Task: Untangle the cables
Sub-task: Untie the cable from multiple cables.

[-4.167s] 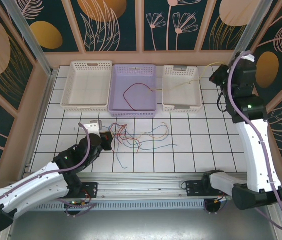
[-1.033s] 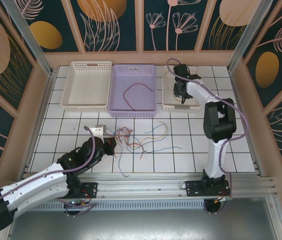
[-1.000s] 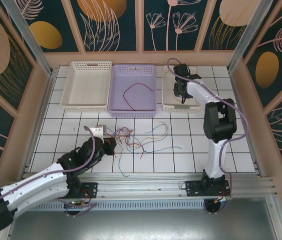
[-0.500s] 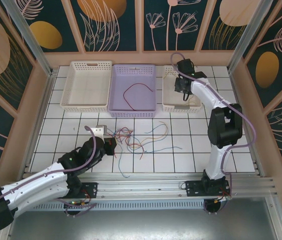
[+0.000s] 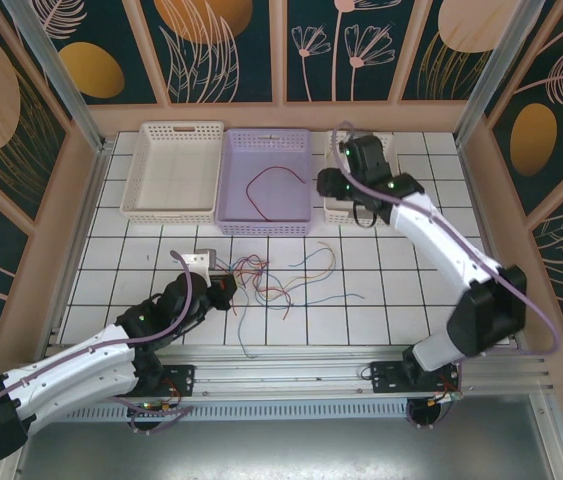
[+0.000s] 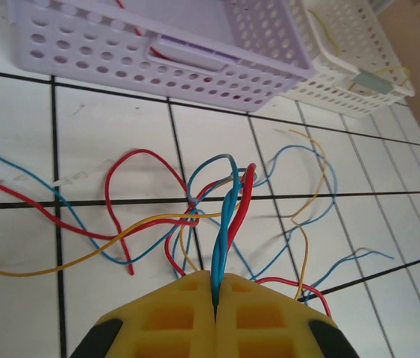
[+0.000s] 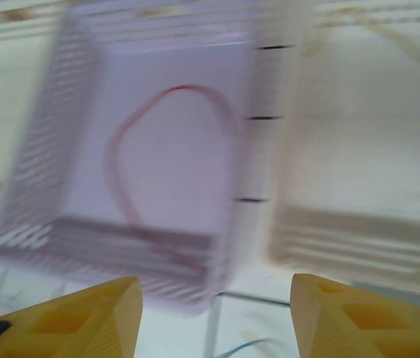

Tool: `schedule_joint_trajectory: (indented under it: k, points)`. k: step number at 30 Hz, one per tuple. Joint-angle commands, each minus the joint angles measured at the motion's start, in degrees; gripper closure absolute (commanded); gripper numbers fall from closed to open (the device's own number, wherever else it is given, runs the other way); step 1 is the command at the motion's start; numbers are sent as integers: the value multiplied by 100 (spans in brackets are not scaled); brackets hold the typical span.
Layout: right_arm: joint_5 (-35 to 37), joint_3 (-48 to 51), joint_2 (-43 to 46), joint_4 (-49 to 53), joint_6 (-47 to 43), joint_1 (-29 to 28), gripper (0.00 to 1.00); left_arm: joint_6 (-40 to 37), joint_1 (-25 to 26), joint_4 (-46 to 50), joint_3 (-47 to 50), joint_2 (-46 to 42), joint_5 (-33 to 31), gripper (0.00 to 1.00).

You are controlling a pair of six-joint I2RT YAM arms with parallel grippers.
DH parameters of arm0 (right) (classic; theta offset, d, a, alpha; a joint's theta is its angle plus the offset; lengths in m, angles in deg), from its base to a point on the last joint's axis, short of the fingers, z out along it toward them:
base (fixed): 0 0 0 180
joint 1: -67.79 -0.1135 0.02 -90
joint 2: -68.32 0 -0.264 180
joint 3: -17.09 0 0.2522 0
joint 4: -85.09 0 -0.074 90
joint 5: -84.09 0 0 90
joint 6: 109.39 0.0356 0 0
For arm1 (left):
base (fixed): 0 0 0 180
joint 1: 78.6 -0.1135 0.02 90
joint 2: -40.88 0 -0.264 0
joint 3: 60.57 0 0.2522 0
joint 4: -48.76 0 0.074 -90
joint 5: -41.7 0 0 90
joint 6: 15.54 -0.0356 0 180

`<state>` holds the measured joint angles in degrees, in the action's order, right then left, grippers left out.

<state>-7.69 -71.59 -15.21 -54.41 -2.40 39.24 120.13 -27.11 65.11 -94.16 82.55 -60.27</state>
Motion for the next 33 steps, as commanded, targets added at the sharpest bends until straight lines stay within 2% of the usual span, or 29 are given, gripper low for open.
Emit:
schedule_joint_trajectory:
  k: [1, 8, 14, 17, 24, 33]
  points:
    - [-1490, 1034, 570, -960, 72, -426, 44, -83, -16, -543, -165, -68, 359, 100]
    - [-2053, 2711, 1457, -2362, 533, -1356, 43, -149, -18, -1012, -164, -321, 745, 100]
    - [-1215, 3243, 1508, -2564, 513, -1978, 43, -90, -18, -1394, -159, -267, 827, 100]
    - [-848, 3448, 1501, -2666, 489, -2165, 43, -50, -20, -1503, -171, -260, 792, 100]
    - [-470, 3712, 1220, -3027, 582, -2433, 45, -6, -16, -1668, -249, -160, 803, 100]
    - [-381, 3875, 788, -3732, 757, -2497, 52, 36, -16, -1808, -234, -275, 766, 100]
